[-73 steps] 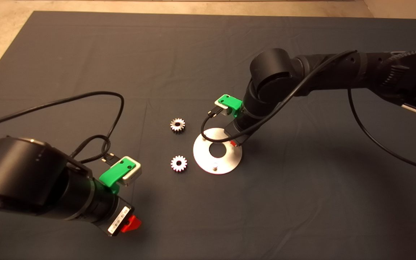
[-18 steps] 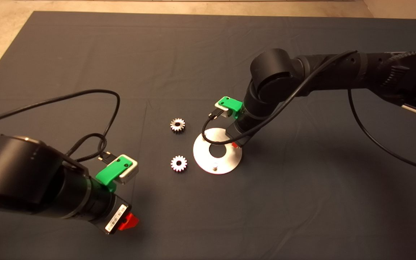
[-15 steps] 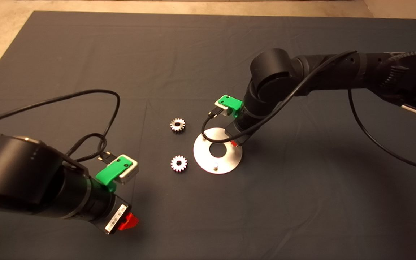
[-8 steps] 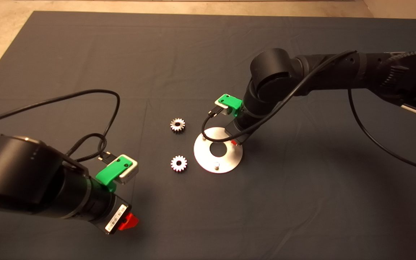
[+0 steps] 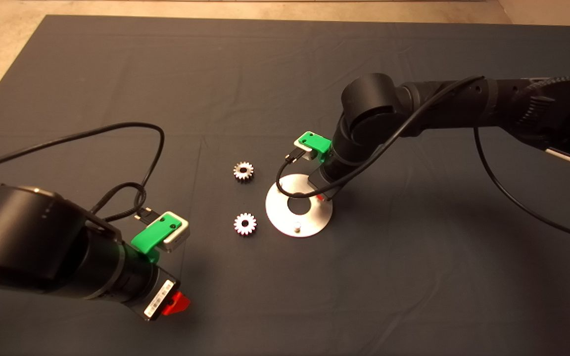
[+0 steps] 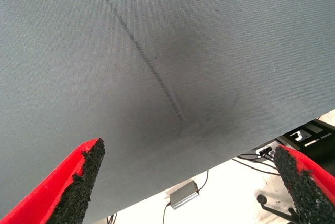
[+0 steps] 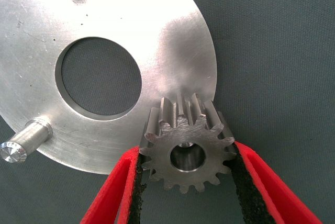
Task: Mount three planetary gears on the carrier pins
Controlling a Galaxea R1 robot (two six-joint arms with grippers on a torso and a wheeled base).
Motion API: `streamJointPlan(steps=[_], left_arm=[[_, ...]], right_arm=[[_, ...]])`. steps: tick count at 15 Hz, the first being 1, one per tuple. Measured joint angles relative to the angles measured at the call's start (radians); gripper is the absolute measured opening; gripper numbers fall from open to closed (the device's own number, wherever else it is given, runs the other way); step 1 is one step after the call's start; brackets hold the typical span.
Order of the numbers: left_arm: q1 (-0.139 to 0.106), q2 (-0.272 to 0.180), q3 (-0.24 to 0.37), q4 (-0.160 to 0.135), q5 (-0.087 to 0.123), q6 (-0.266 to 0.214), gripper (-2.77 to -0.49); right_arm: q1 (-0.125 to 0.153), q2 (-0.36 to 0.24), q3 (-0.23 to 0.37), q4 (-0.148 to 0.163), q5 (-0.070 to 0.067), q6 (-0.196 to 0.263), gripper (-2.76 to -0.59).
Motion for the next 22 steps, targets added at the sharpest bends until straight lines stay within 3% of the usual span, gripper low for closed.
streamJointPlan(steps=[3,5,11,13,14,15,17,20,22], left_arm=[[0.000,0.000,0.000,0.000,0.000,0.000,-0.93],[0.000,0.000,0.000,0.000,0.000,0.000,-0.93],[0.000,0.000,0.000,0.000,0.000,0.000,-0.93],[0.000,0.000,0.000,0.000,0.000,0.000,-0.93],[0.000,0.000,0.000,0.000,0.000,0.000,-0.93],[0.000,0.000,0.000,0.000,0.000,0.000,-0.93],[0.000,0.001,0.000,0.000,0.000,0.000,-0.93],[0.000,0.004,0.000,0.000,0.000,0.000,-0.93],[0.000,0.016,0.000,0.000,0.000,0.000,-0.93]], right_arm=[[0.001,0.000,0.000,-0.003,0.000,0.000,-2.18],[0.001,0.000,0.000,-0.003,0.000,0.000,-1.94],[0.001,-0.001,0.000,0.000,0.000,0.000,-1.91],[0.006,-0.009,0.008,0.037,0.000,0.000,-1.91],[0.008,-0.022,0.027,0.081,0.000,0.000,-1.91],[0.009,-0.037,0.058,0.119,0.000,0.002,-1.91],[0.009,-0.082,0.167,0.163,0.000,0.028,-1.91],[0.009,-0.159,0.397,0.219,0.001,0.126,-1.91],[0.009,-0.230,0.513,0.246,0.001,0.183,-1.91]])
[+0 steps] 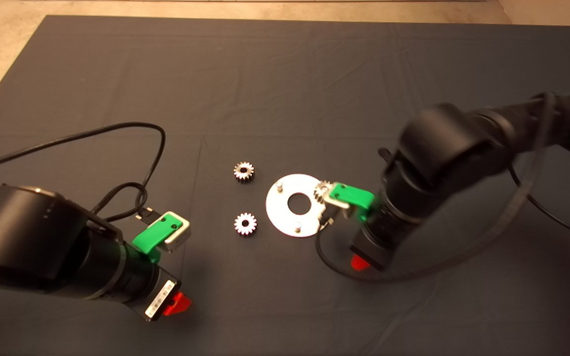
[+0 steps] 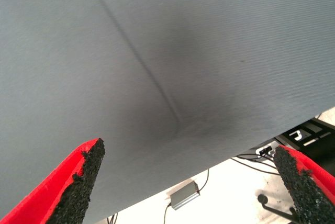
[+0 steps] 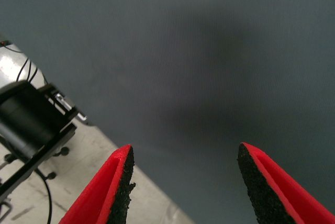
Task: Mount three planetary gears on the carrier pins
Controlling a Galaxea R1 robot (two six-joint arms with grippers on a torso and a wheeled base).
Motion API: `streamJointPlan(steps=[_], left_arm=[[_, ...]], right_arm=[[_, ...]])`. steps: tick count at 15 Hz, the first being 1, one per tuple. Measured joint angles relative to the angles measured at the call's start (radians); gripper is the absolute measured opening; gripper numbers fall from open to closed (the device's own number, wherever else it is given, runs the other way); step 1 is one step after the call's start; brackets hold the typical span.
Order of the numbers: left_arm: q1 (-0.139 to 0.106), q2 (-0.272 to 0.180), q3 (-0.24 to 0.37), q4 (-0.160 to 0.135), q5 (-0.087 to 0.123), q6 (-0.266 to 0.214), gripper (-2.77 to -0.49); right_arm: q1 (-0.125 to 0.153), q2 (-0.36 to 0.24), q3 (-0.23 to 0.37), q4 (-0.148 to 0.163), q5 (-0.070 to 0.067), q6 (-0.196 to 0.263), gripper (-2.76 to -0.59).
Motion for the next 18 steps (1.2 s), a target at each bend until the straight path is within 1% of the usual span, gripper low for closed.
streamJointPlan(steps=[1,2,3,4,5,6,8,9,12,13,15,17,18], left_arm=[[0.000,0.013,-0.001,0.000,0.000,0.000,-0.93],[0.000,0.033,-0.009,-0.001,0.000,0.005,-0.93],[0.000,0.053,-0.022,-0.001,-0.001,0.015,-0.93],[0.000,0.074,-0.041,-0.002,-0.001,0.022,-0.93],[0.000,0.090,-0.062,-0.002,0.000,0.032,-0.93],[0.000,0.108,-0.083,-0.002,0.000,0.044,-0.93],[0.000,0.157,-0.125,-0.002,0.000,0.068,-0.93],[0.000,0.183,-0.145,-0.002,-0.002,0.083,-0.93],[0.000,0.203,-0.195,-0.006,-0.001,0.132,-0.93],[0.000,0.206,-0.217,-0.007,0.000,0.153,-0.93],[0.000,0.218,-0.246,-0.007,-0.001,0.180,-0.93],[0.000,0.223,-0.272,-0.011,-0.001,0.221,-0.93],[0.000,0.223,-0.296,-0.011,0.000,0.252,-0.93]], right_arm=[[0.000,-0.041,0.039,0.005,-0.004,0.026,-1.91],[0.000,-0.068,0.066,0.007,-0.010,0.050,-1.91],[-0.001,-0.083,0.094,0.008,-0.013,0.069,-1.91],[-0.006,-0.095,0.131,0.008,-0.012,0.089,-1.91],[-0.011,-0.103,0.163,0.013,-0.007,0.104,-1.91],[-0.011,-0.113,0.193,0.016,-0.006,0.117,-1.91],[-0.012,-0.131,0.243,0.016,-0.008,0.157,-1.91],[-0.017,-0.133,0.262,0.020,-0.008,0.179,-1.91],[-0.032,-0.129,0.293,0.044,-0.008,0.259,-1.91],[-0.037,-0.115,0.299,0.049,-0.009,0.289,-1.91],[-0.059,-0.077,0.306,0.058,-0.008,0.343,-1.91],[-0.080,-0.036,0.311,0.062,-0.008,0.381,-1.91],[-0.090,-0.018,0.312,0.063,-0.008,0.396,-1.91]])
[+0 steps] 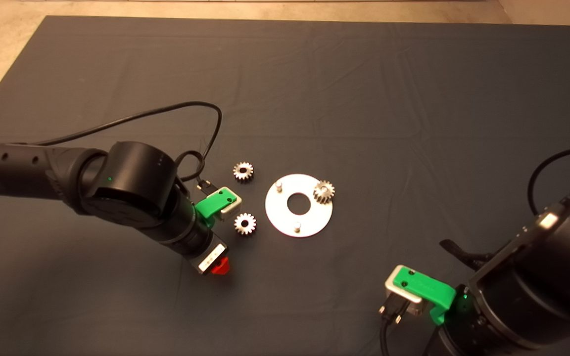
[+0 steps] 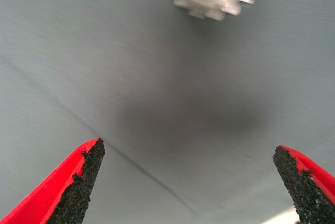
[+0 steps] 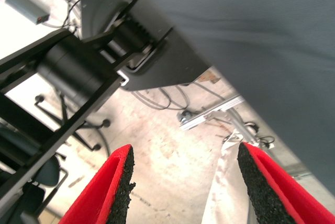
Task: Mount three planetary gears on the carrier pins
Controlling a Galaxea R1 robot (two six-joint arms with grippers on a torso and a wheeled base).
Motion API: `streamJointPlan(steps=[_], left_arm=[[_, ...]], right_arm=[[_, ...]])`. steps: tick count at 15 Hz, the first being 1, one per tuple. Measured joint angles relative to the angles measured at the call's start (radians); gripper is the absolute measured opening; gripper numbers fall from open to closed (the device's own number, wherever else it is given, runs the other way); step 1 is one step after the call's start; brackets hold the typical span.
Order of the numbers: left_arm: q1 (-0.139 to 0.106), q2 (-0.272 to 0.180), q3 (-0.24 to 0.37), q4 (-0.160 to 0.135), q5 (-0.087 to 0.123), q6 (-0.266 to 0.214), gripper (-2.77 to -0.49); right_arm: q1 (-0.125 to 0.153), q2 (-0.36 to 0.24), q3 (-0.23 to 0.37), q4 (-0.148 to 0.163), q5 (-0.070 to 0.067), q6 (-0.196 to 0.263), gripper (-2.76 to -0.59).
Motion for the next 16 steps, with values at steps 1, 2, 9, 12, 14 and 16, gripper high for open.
streamJointPlan(steps=[1,2,9,12,14,16], left_arm=[[0.000,0.002,-0.031,0.000,0.000,0.035,-0.93],[0.000,0.007,-0.057,0.000,0.000,0.058,-0.93],[-0.009,0.127,-0.210,0.000,-0.001,0.153,-0.93],[-0.022,0.156,-0.235,0.000,0.000,0.160,-0.93],[-0.023,0.170,-0.242,0.000,-0.001,0.161,-0.93],[-0.027,0.179,-0.242,0.000,0.000,0.159,-0.93]], right_arm=[[-0.008,0.015,0.000,0.001,0.000,0.015,-1.91],[-0.015,0.022,0.001,0.002,0.000,0.022,-1.91],[-0.047,0.044,0.004,0.003,0.000,0.048,-1.91],[-0.071,0.047,0.005,0.003,0.000,0.049,-1.91],[-0.082,0.050,0.006,0.003,-0.001,0.051,-1.91],[-0.083,0.050,0.006,0.003,-0.001,0.051,-1.91]])
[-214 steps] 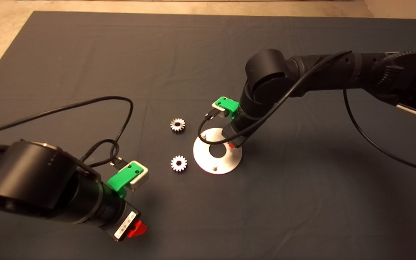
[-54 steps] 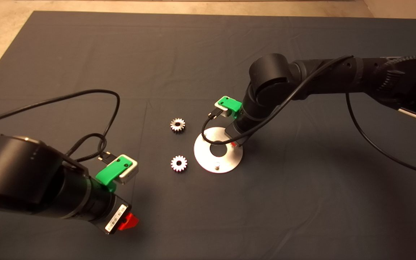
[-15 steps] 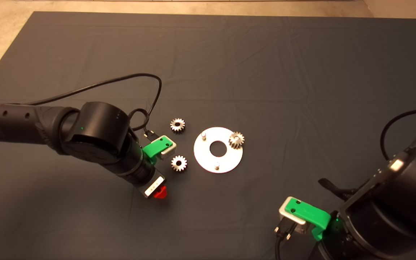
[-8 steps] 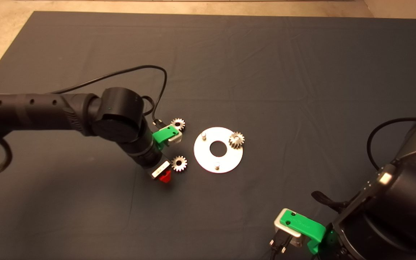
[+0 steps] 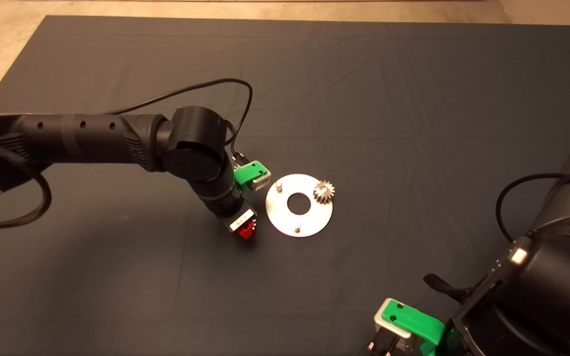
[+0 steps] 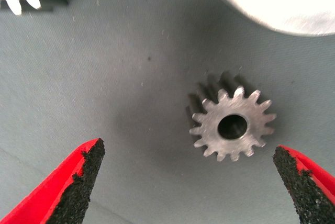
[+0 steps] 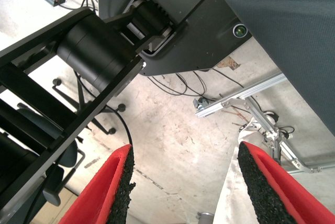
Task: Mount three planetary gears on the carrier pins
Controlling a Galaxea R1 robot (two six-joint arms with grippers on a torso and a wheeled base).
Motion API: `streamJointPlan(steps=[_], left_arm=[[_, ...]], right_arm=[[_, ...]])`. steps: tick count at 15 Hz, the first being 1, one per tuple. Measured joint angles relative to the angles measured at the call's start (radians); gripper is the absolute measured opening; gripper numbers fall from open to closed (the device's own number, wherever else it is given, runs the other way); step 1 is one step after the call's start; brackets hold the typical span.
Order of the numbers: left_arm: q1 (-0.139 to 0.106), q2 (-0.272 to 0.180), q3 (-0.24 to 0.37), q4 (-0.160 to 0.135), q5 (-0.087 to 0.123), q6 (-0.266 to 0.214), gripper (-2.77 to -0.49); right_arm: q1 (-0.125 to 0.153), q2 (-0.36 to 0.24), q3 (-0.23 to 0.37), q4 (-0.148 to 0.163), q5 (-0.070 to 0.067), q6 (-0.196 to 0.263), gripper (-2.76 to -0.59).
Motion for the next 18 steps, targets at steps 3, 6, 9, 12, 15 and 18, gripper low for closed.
streamJointPlan(steps=[3,6,9,12,15,18], left_arm=[[-0.004,0.008,0.000,-0.004,-0.001,-0.021,-0.93],[-0.009,0.008,0.003,-0.012,0.000,-0.050,-0.93],[-0.009,0.008,0.019,-0.021,0.000,-0.079,-0.93],[-0.009,0.010,0.030,-0.023,0.000,-0.104,-0.93],[-0.009,0.013,0.034,-0.025,0.000,-0.115,-0.93],[-0.009,0.016,0.036,-0.024,0.000,-0.121,-0.93]], right_arm=[[-0.008,0.001,0.000,0.000,0.000,0.000,-1.91],[-0.008,0.001,0.000,0.000,0.000,0.000,-1.91],[-0.008,0.002,0.000,0.000,0.000,0.000,-1.91],[-0.010,0.002,0.000,0.000,0.000,0.000,-1.91],[-0.010,0.002,0.000,0.000,0.000,0.000,-1.91],[-0.010,0.002,0.000,-0.002,0.000,0.000,-1.91]])
